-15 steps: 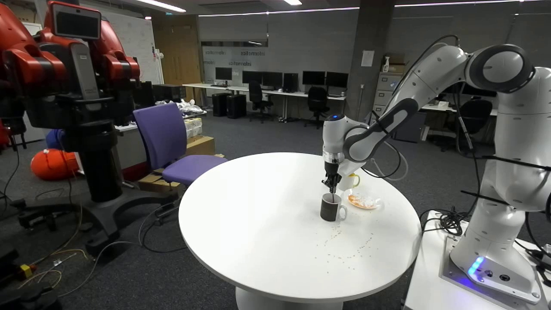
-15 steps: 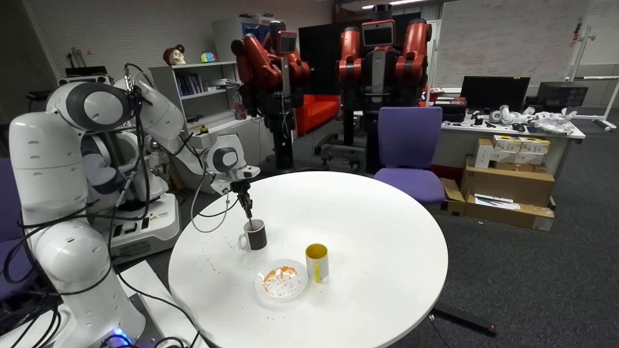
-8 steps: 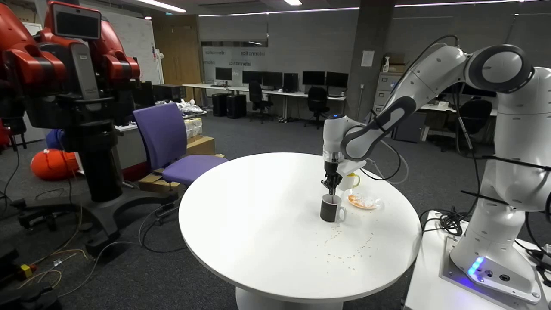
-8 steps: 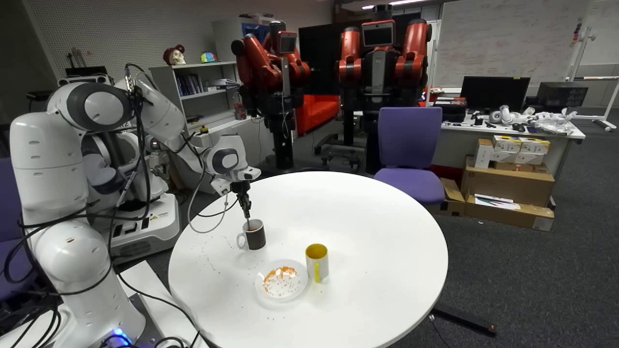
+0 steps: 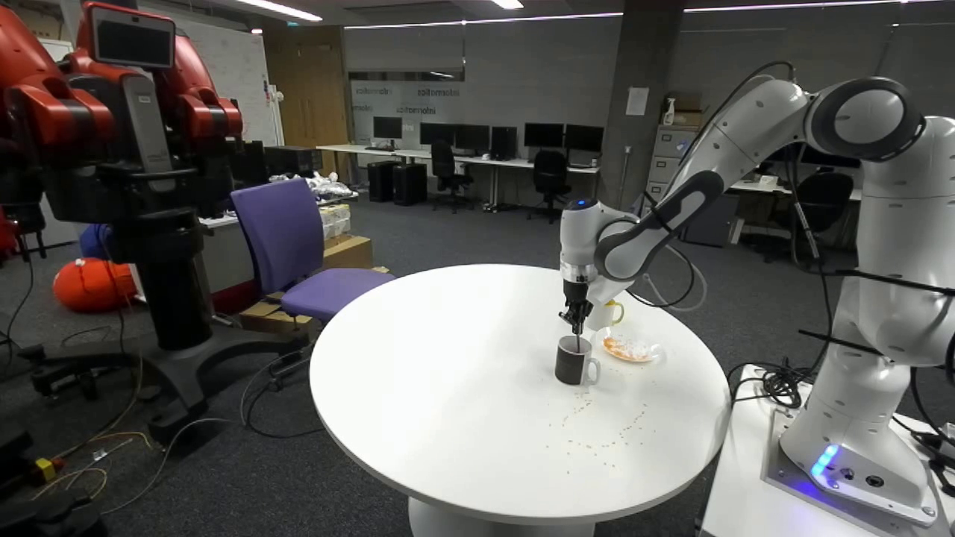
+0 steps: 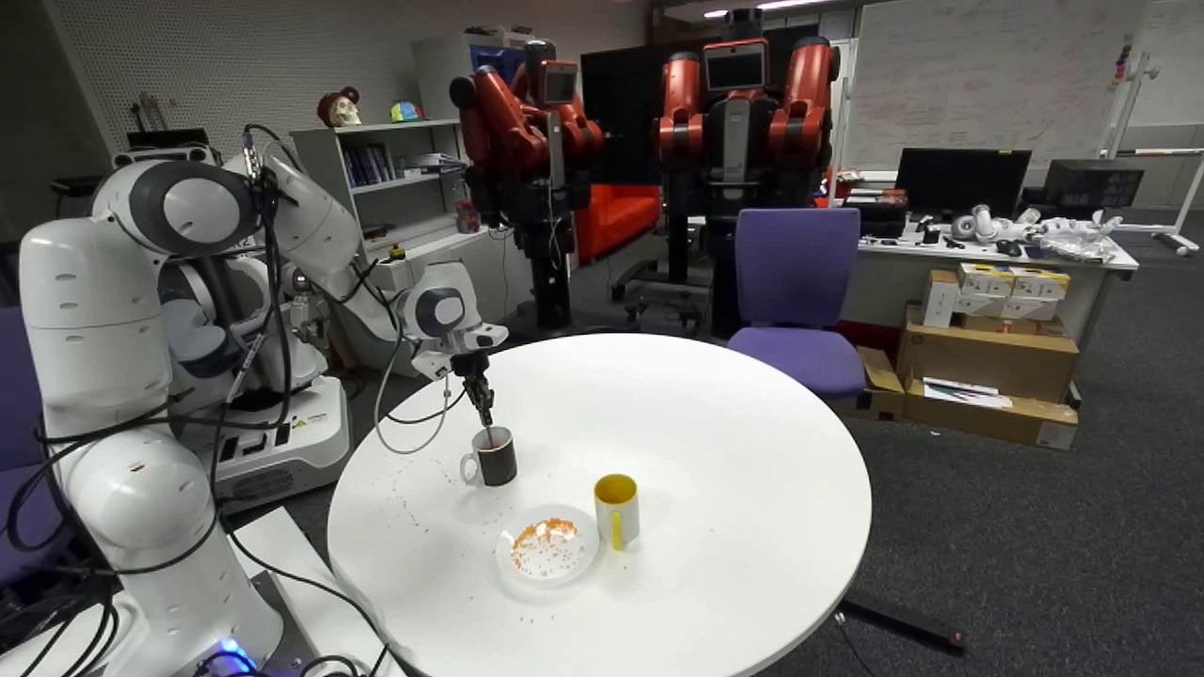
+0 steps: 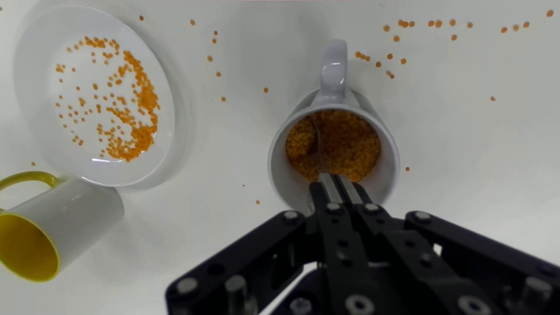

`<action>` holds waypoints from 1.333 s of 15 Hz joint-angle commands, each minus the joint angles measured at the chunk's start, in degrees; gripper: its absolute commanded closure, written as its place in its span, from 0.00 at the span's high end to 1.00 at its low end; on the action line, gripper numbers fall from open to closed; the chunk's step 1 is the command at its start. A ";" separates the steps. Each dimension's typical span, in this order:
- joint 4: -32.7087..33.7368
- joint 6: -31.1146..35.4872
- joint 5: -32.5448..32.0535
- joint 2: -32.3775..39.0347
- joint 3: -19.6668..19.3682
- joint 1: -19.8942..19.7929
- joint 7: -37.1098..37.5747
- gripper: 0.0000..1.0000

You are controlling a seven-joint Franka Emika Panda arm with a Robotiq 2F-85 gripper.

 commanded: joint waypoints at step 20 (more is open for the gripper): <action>0.20 5.69 3.93 0.74 -0.97 0.35 4.22 0.01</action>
